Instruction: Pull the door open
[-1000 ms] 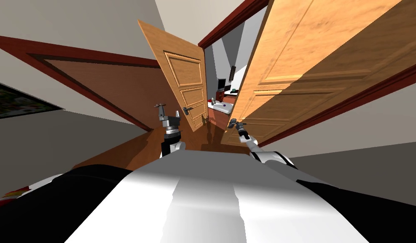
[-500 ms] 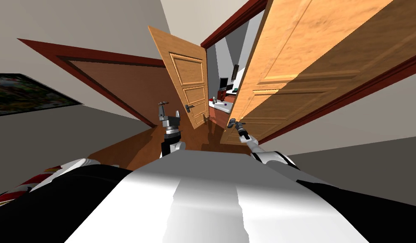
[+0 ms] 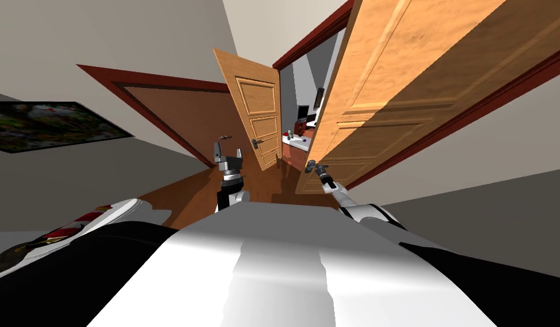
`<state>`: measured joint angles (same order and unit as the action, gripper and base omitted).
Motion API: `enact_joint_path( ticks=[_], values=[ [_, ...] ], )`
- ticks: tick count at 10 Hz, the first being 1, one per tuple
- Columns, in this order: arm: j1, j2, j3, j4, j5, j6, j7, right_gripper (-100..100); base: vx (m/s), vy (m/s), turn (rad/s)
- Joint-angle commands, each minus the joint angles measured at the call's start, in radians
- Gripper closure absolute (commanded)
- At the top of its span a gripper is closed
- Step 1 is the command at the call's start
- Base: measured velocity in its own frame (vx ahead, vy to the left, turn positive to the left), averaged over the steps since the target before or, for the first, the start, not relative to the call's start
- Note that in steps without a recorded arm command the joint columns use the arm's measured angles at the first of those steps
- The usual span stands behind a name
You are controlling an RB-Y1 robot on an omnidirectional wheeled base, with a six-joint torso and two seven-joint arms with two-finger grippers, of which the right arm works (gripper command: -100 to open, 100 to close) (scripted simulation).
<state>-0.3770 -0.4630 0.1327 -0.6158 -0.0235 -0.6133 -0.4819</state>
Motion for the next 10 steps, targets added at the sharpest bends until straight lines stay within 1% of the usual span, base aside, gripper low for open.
enact_joint_path(
  ticks=[1,2,10],
  values=[
    [0.0,0.0,0.0,0.0,0.0,0.0,0.0,100,-0.061,-0.041,0.029],
    [0.022,-0.025,0.036,-0.021,0.014,-0.032,-0.039,100,-0.067,-0.023,-0.069],
    [0.097,-0.133,0.167,-0.101,0.063,-0.165,-0.189,100,-0.079,-0.037,-0.067]
  ],
)
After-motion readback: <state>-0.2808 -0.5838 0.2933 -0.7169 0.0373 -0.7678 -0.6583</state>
